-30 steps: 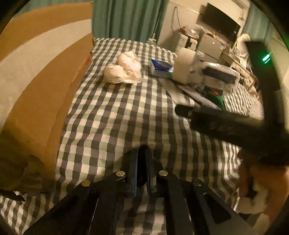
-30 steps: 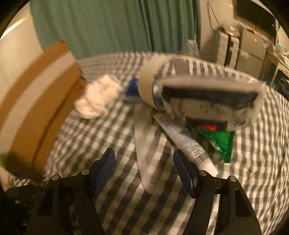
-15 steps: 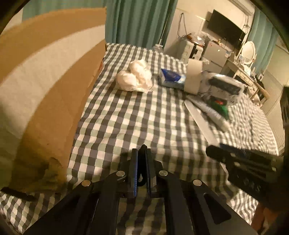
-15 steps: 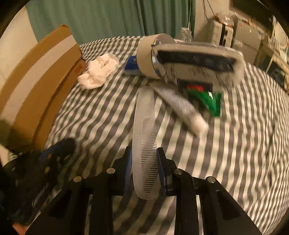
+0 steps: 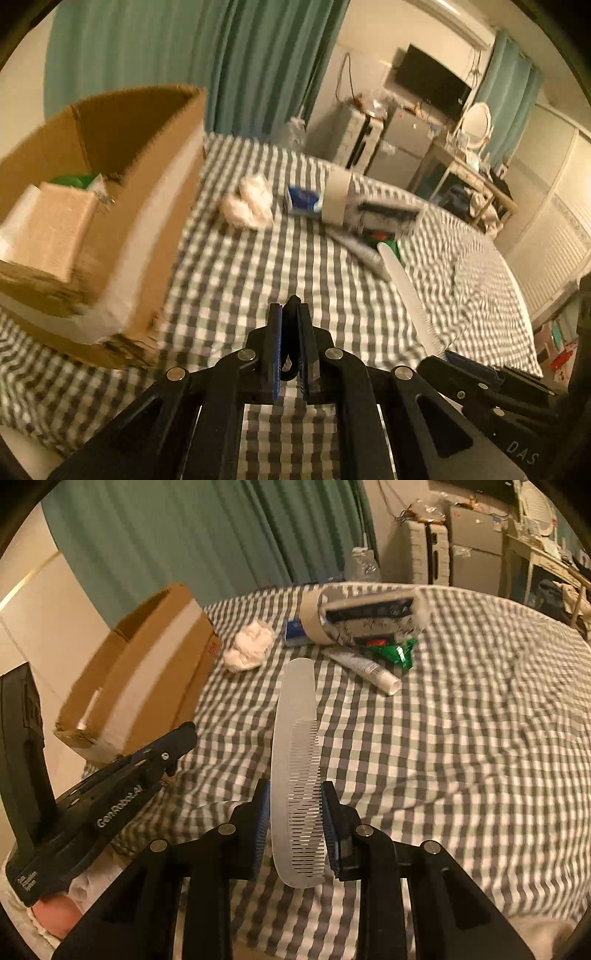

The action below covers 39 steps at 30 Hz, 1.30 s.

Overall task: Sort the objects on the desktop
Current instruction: 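Carry the hair tie and comb to the box and release both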

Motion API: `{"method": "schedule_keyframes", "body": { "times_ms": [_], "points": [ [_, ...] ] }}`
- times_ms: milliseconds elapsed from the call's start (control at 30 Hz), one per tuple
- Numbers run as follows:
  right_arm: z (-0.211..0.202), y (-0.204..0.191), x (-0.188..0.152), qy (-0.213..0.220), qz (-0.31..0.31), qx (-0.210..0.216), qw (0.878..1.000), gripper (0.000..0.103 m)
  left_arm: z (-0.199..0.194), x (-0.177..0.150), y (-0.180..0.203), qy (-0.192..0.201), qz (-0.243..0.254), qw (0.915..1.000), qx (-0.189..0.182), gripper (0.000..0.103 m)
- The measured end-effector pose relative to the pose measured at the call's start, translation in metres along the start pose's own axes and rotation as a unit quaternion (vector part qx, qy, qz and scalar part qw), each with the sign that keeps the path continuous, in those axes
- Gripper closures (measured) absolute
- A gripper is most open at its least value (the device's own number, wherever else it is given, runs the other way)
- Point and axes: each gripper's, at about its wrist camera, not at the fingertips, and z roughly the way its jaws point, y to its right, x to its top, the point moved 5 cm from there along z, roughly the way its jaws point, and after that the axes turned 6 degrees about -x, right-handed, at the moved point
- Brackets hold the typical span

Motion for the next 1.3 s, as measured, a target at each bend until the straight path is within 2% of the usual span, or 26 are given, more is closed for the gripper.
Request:
{"method": "schedule_keyframes", "body": {
  "times_ms": [167,267,333,433,533,600,767,900,1033,1100,1133,1200,1233,1267,1300],
  "points": [
    [-0.038,-0.028,0.022,0.036,-0.013,0.015,0.999,0.077,-0.048,0.038,-0.003,0.039,-0.022,0.9986,-0.028,0.096],
    [-0.053,-0.061,0.044,0.053,-0.034,0.029,0.998,0.077,-0.075,0.07,-0.008,0.064,-0.01,0.9975,-0.028,0.096],
    [-0.061,-0.088,0.061,0.061,-0.043,0.053,0.996,0.077,-0.093,0.094,-0.018,0.084,0.001,0.9963,-0.015,0.096],
    [-0.065,-0.13,0.085,0.076,-0.068,0.067,0.992,0.077,-0.115,0.132,-0.046,0.11,0.022,0.9935,0.016,0.096],
    [-0.06,-0.169,0.101,0.092,-0.102,0.048,0.989,0.077,-0.123,0.156,-0.075,0.12,0.053,0.9892,0.065,0.096],
    [-0.051,-0.186,0.108,0.09,-0.113,0.049,0.988,0.077,-0.122,0.167,-0.097,0.113,0.071,0.9867,0.093,0.096],
    [-0.001,-0.215,0.12,0.051,-0.095,0.054,0.993,0.077,-0.103,0.173,-0.147,0.083,0.068,0.9861,0.127,0.096],
    [0.031,-0.222,0.117,0.02,-0.09,0.054,0.994,0.077,-0.075,0.166,-0.171,0.044,0.052,0.9895,0.128,0.096],
    [0.055,-0.219,0.117,0.001,-0.081,0.056,0.995,0.077,-0.05,0.155,-0.178,0.012,0.056,0.9905,0.125,0.096],
    [0.06,-0.218,0.116,-0.001,-0.089,0.049,0.995,0.076,-0.04,0.15,-0.178,-0.002,0.06,0.9904,0.125,0.092],
    [0.059,-0.217,0.115,0.0,-0.097,0.049,0.994,0.076,-0.038,0.148,-0.177,-0.011,0.061,0.9899,0.127,0.086],
    [0.052,-0.215,0.116,0.015,-0.1,0.045,0.994,0.068,-0.036,0.143,-0.178,-0.027,0.059,0.9898,0.126,0.063],
    [0.047,-0.209,0.119,0.026,-0.096,0.04,0.994,0.056,-0.036,0.14,-0.178,-0.033,0.058,0.9896,0.128,0.036],
    [0.039,-0.2,0.123,0.044,-0.086,0.032,0.995,0.052,-0.038,0.139,-0.178,-0.033,0.057,0.9888,0.134,0.02],
    [0.033,-0.192,0.125,0.053,-0.079,0.023,0.995,0.052,-0.04,0.139,-0.178,-0.029,0.059,0.9879,0.141,0.02]
  ]
}}
